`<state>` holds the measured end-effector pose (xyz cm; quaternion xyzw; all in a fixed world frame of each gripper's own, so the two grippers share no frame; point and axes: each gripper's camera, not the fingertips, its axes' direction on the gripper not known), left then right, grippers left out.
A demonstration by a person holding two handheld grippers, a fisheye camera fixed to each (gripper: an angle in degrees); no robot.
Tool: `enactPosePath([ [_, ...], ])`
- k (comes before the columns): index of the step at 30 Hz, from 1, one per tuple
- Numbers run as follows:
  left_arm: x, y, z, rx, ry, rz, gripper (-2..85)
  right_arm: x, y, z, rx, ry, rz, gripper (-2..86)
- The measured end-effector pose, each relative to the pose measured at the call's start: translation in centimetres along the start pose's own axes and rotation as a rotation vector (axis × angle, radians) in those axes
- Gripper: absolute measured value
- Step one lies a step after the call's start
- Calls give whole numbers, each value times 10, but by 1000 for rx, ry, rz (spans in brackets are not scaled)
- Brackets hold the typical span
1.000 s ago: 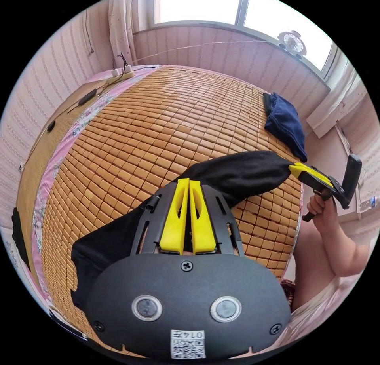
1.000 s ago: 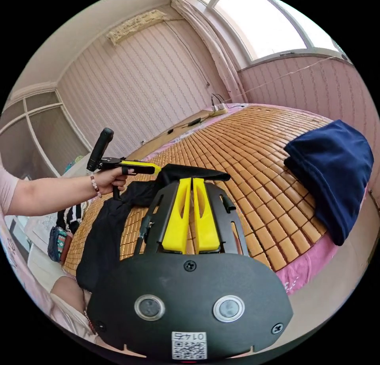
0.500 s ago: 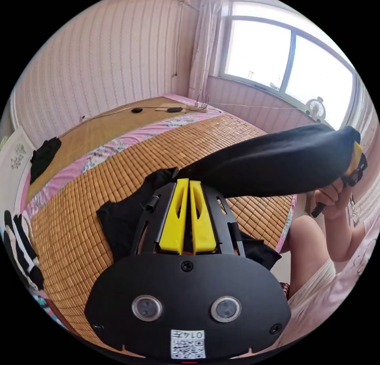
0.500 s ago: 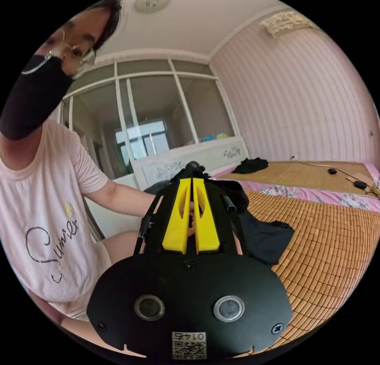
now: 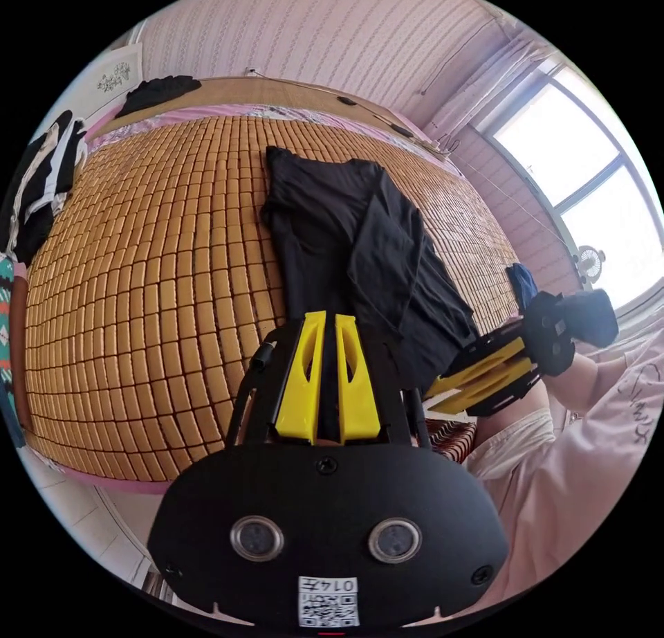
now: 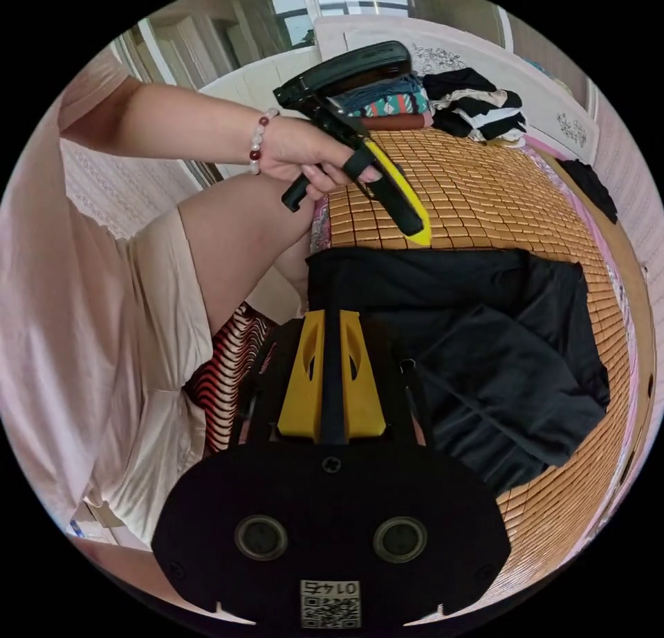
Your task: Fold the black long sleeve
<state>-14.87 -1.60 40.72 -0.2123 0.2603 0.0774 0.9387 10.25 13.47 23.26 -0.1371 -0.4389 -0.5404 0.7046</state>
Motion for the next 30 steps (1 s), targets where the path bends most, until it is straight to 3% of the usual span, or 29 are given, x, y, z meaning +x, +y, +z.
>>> enactPosePath([
  [5, 35, 9, 11, -12, -37, 184, 67, 72, 13, -1, 31, 57, 326, 50],
  [12, 57, 14, 57, -94, -190, 372, 73, 154, -1, 21, -8, 233, 565, 54],
  [17, 21, 18, 34, -36, -58, 239, 12, 179, -19, 59, -129, 256, 573, 6],
  [22, -39, 31, -11, 105, 148, -35, -8, 180, -29, 69, -152, 347, 497, -2],
  [27, -85, 48, -27, 82, 162, -273, -10, 195, -29, 68, -141, 338, 519, -3],
  [30, -101, 60, -39, 82, 58, -399, -10, 204, -24, 56, -109, 300, 537, -3],
])
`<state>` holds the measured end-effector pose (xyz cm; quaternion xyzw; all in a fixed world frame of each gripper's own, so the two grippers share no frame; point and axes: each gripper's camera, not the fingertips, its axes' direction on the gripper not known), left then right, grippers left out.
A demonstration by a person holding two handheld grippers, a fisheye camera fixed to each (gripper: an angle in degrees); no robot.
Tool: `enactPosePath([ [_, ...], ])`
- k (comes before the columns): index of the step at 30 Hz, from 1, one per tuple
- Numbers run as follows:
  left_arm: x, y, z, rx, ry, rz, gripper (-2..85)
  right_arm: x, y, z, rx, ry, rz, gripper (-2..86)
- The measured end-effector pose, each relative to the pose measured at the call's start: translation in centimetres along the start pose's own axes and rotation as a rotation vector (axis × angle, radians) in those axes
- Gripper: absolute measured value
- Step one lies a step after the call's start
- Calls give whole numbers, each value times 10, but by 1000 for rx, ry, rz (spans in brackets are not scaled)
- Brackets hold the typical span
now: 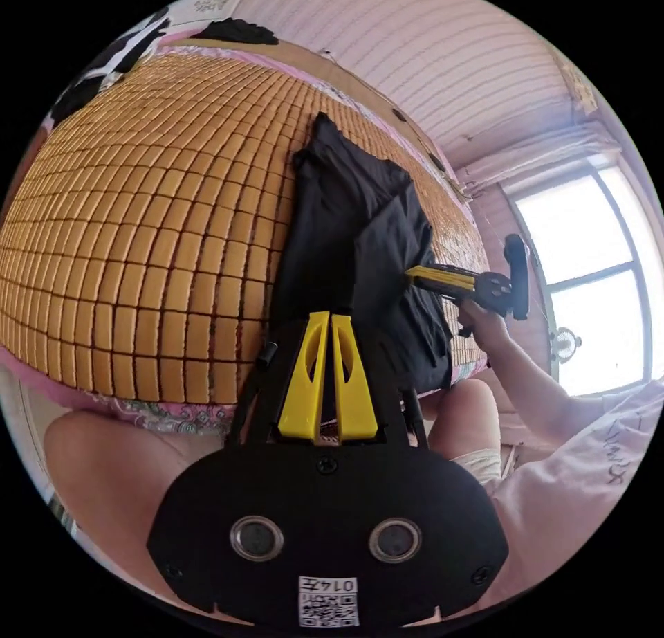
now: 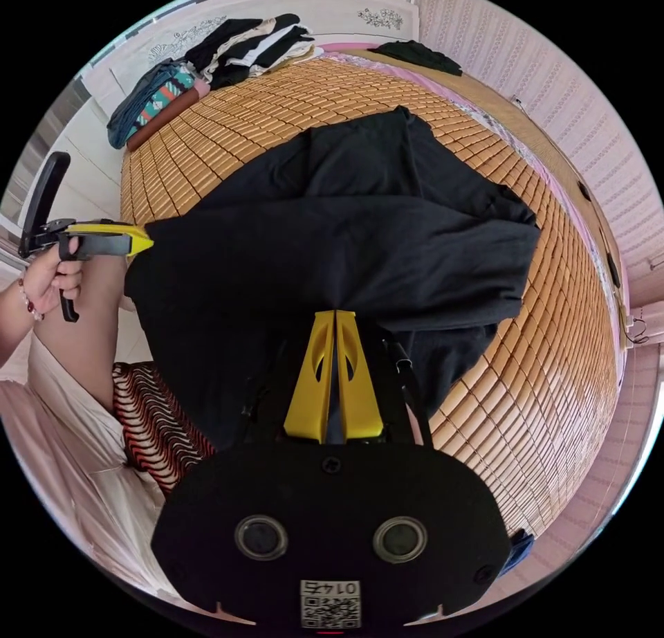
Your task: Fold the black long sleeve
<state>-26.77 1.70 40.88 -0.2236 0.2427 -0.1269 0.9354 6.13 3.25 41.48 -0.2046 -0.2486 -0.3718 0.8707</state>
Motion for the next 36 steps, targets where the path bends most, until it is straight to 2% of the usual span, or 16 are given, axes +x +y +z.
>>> enactPosePath([
  [3, -2, -2, -19, 78, -53, -4, -10, 20, 5, -15, 56, 2, 13, -3],
  [5, 2, -7, -29, 122, -104, 30, -10, 46, 4, -23, 70, 76, 34, -3],
  [8, 17, -13, -35, 172, -165, 146, -10, 93, -7, -26, 50, 135, 105, -3],
  [11, 39, -19, -14, 87, -125, 330, -10, 142, -18, -14, 9, 153, 208, -3],
  [13, 48, -18, 12, 22, -161, 415, -10, 166, -21, 5, -67, 157, 252, -3],
  [14, 47, -19, 20, -5, -174, 423, -9, 177, -19, 19, -114, 129, 252, -3],
  [16, 36, -21, 45, -126, -230, 406, -9, 187, -14, 16, -62, 106, 258, -3],
  [19, 23, -23, 37, -86, -168, 400, -5, 199, -11, 7, -77, 81, 224, -2],
  [23, 17, -35, 4, 66, -107, 390, 21, 226, -2, -26, 111, 146, 209, 6],
  [25, 10, -66, -21, 185, -93, 375, 42, 245, -6, -30, 157, 167, 207, 16],
  [28, 2, -129, -29, 260, -105, 390, 70, 278, -21, -26, 168, 142, 190, 73],
  [34, -19, -260, 21, 160, 62, 270, 110, 356, -31, -10, 234, 8, 378, 137],
  [36, -21, -285, 43, 113, 50, 255, 113, 372, -31, -6, 232, -17, 408, 139],
])
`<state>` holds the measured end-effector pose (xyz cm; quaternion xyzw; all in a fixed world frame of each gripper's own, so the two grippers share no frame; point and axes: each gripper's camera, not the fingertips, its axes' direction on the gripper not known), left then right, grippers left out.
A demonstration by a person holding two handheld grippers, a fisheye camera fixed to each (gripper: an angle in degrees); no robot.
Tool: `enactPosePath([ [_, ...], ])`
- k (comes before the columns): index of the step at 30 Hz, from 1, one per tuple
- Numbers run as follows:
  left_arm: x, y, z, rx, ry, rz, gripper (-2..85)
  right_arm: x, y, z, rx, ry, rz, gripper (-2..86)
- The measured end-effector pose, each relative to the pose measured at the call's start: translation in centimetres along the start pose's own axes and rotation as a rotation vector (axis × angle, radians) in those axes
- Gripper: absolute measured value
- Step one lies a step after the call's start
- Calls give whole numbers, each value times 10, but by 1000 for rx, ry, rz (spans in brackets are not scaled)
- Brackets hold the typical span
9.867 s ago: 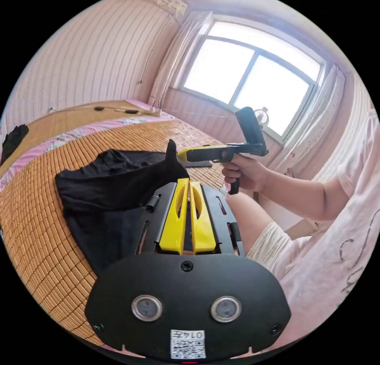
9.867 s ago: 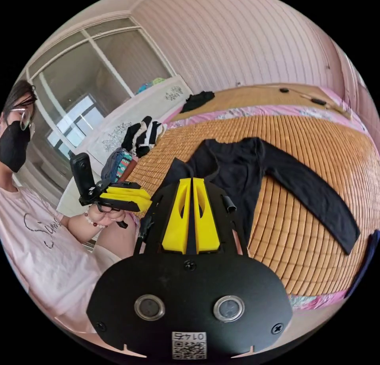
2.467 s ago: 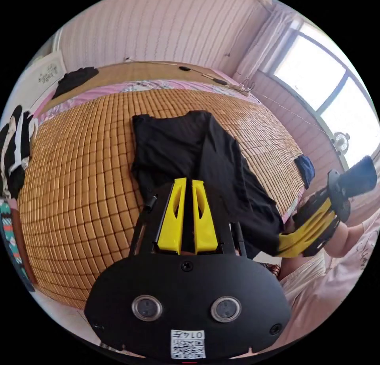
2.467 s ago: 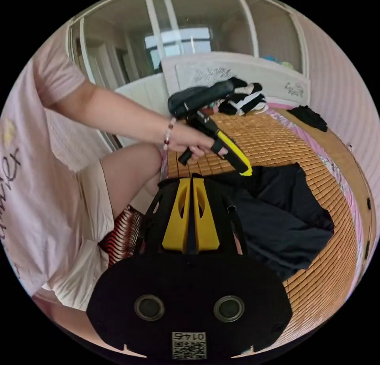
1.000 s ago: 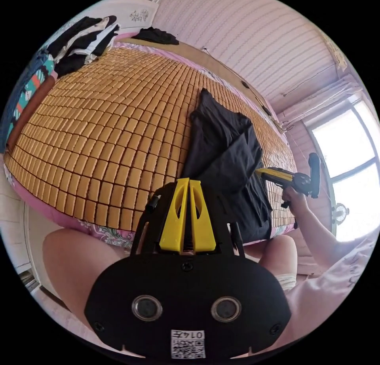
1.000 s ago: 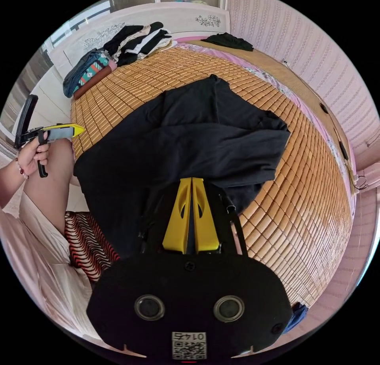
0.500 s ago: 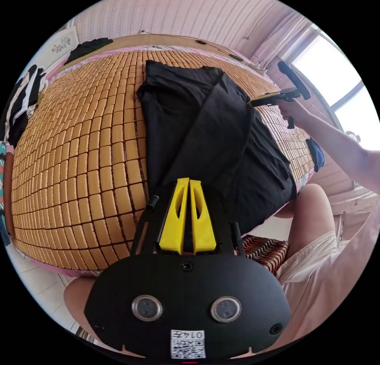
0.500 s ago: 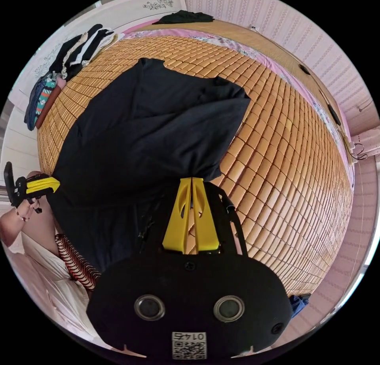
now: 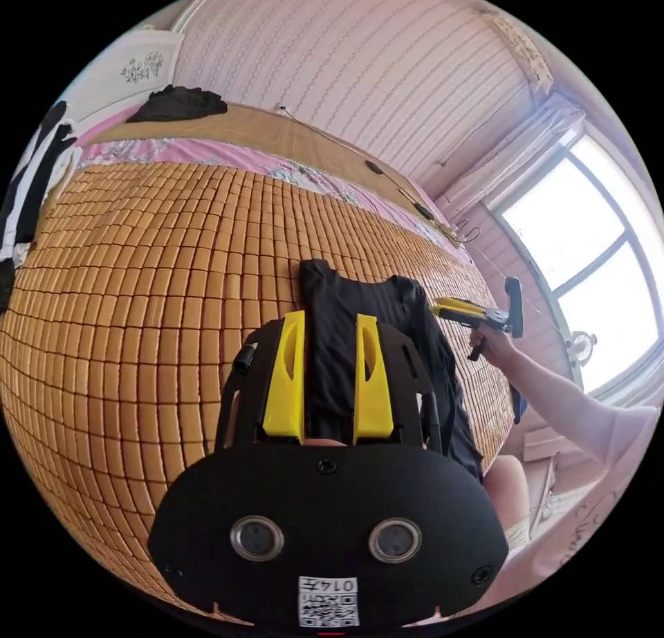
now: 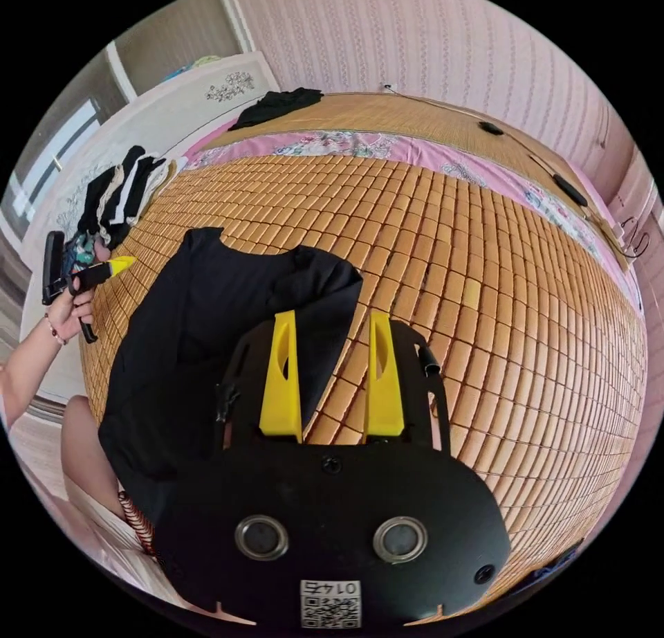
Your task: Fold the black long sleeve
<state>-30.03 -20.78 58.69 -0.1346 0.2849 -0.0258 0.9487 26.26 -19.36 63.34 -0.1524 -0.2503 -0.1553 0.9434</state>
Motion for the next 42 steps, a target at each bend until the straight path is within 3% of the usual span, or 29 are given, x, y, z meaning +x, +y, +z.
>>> enactPosePath([
  [6, -16, -39, 53, -80, -61, -63, 113, 37, -10, 8, -44, -146, 48, 91],
  [10, -11, -53, 66, -149, -99, 8, 22, 52, -14, 2, -82, -247, 44, 26],
  [20, 33, -51, -17, 143, -26, 190, -10, 51, 28, -113, 211, -279, -42, 8],
  [24, 44, 11, -69, 144, 84, 282, -10, 20, 92, -150, 222, -328, -150, 7],
  [30, 39, 137, -115, 71, 279, 151, -10, -56, 212, -171, 134, -382, -189, 7],
  [35, 37, 225, -88, -155, 172, 66, -10, -117, 265, -110, -168, -286, -207, 7],
  [37, 49, 244, -73, -259, 109, 122, -10, -136, 265, -105, -185, -226, -245, 7],
  [42, 81, 254, -79, -269, 34, 295, -10, -167, 264, -122, -127, -173, -296, 6],
])
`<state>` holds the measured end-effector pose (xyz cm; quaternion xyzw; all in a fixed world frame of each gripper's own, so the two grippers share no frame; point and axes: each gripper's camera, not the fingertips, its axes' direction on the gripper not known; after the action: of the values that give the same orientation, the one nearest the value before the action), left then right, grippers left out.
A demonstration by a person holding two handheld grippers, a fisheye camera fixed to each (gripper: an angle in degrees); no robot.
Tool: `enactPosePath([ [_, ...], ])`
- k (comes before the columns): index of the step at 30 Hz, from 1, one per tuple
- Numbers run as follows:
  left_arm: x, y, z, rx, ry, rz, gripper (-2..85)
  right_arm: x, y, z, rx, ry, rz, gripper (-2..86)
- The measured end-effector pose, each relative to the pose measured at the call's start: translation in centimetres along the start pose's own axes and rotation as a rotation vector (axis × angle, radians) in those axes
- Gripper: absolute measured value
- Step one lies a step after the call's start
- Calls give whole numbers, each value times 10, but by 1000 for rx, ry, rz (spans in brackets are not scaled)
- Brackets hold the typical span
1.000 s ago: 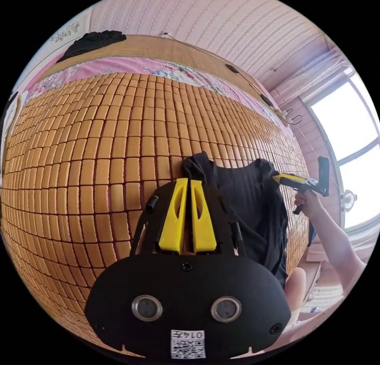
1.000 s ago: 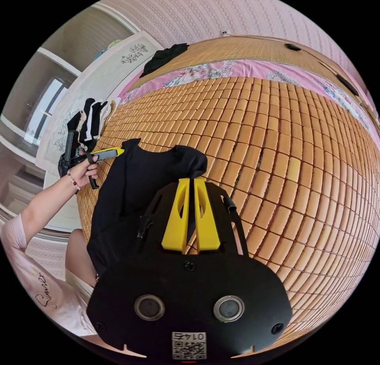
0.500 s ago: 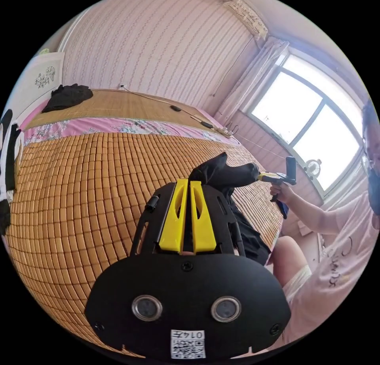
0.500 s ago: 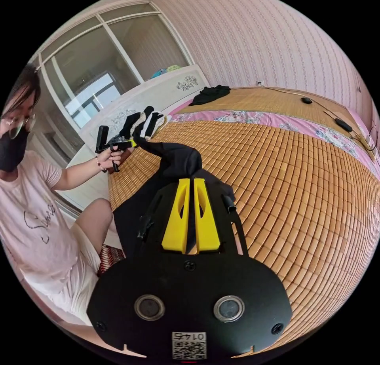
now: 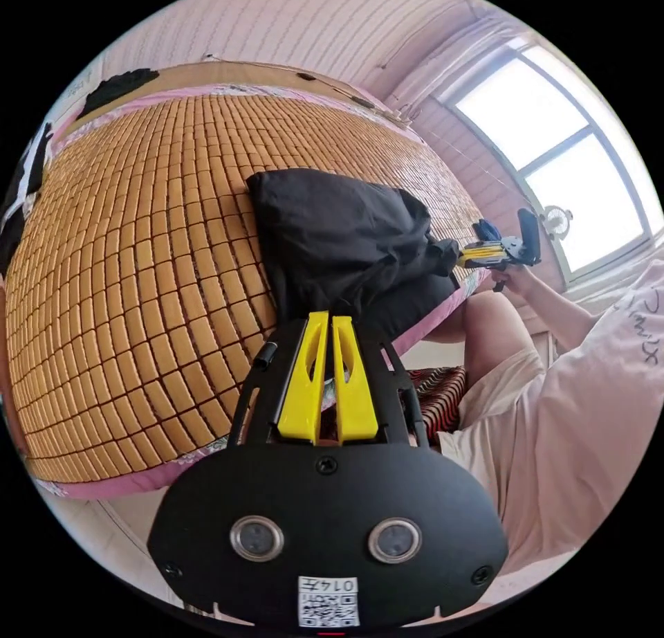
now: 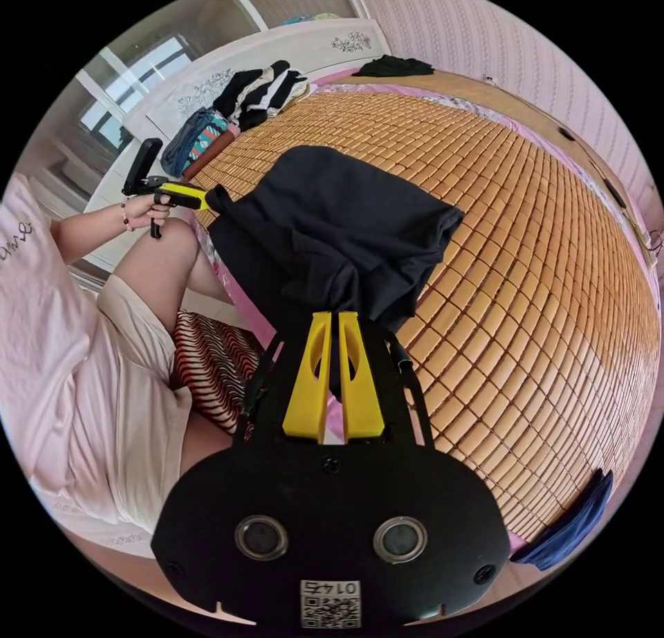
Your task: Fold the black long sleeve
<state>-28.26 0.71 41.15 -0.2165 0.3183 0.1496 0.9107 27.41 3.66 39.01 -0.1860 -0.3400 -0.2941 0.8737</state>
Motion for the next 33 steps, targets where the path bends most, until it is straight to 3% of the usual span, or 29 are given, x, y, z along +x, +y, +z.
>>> enactPosePath([
  [3, 12, 8, 6, -49, -107, 43, -9, -12, 4, 9, -55, -1, 22, 5],
  [5, 13, 15, 9, -50, -99, 15, -8, -16, 5, 16, -130, -25, 103, 1],
  [10, 36, 20, -6, 27, -83, 7, -9, -47, -19, 7, -91, 67, 68, -3],
  [15, 107, 1, 23, 31, -141, 191, -10, -90, -106, 30, -88, 184, -115, -4],
  [22, 187, -26, 128, -60, -141, 373, -10, -117, -254, 135, -311, 294, -209, -4],
  [24, 191, -26, 149, -119, -145, 372, -10, -116, -266, 174, -457, 253, -194, -4],
  [31, 211, -5, 169, -73, -198, 468, -10, -109, -302, 176, -567, 132, -180, -5],
  [33, 215, -3, 172, -76, -195, 475, -10, -110, -314, 164, -535, 184, -201, -5],
])
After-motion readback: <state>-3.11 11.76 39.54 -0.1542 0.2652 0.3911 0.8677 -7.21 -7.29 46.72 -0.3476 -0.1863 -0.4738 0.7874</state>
